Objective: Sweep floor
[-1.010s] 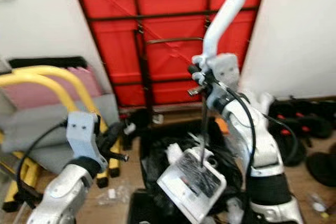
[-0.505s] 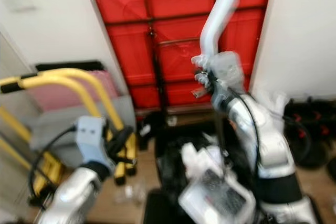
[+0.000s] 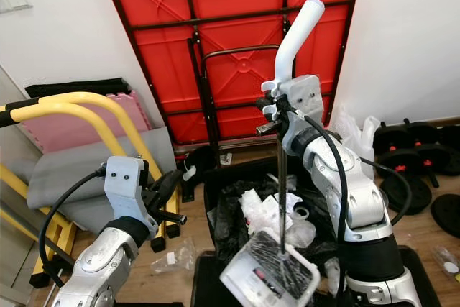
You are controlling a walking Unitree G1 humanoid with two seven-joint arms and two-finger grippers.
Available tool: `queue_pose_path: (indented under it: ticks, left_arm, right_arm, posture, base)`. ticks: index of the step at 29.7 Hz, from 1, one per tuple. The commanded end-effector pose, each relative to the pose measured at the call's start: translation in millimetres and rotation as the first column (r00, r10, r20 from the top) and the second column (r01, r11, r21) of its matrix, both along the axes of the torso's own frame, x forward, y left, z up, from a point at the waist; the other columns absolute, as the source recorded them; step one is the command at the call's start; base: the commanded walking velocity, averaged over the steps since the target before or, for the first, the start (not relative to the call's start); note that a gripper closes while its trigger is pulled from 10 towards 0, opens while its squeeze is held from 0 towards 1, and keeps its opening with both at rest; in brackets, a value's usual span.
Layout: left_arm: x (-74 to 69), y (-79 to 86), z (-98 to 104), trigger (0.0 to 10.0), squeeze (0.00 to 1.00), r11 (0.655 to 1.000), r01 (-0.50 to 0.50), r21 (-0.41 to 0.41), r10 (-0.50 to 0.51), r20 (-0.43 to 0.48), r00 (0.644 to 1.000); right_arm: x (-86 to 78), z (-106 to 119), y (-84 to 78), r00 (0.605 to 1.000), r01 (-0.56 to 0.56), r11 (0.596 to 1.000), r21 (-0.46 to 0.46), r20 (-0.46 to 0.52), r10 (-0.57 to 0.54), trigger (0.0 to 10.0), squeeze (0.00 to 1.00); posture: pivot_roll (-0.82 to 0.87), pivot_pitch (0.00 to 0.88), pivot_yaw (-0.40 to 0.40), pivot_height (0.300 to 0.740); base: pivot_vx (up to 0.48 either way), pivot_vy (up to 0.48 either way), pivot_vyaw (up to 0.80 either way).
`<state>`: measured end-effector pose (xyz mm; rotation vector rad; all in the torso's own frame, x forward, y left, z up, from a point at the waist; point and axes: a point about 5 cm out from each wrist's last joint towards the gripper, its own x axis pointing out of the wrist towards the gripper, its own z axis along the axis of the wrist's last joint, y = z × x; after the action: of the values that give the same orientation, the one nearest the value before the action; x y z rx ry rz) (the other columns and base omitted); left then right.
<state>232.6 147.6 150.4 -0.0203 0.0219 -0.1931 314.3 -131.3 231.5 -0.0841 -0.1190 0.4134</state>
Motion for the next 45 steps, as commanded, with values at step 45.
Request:
queue_pose_path:
  ticks: [45]
  left_arm:
    - [2.4, 2.0, -6.2, 10.0, 0.0, 0.999, -0.023, 0.026, 0.024, -0.036, 0.999]
  right_arm:
    - [0.2, 8.9, 3.2, 1.0, 0.004, 1.0, 0.024, 0.023, -0.005, 10.0, 0.0]
  posture:
    - [-0.07, 0.037, 0.021, 0.74]
  base:
    - [-0.119, 0.0, -0.12]
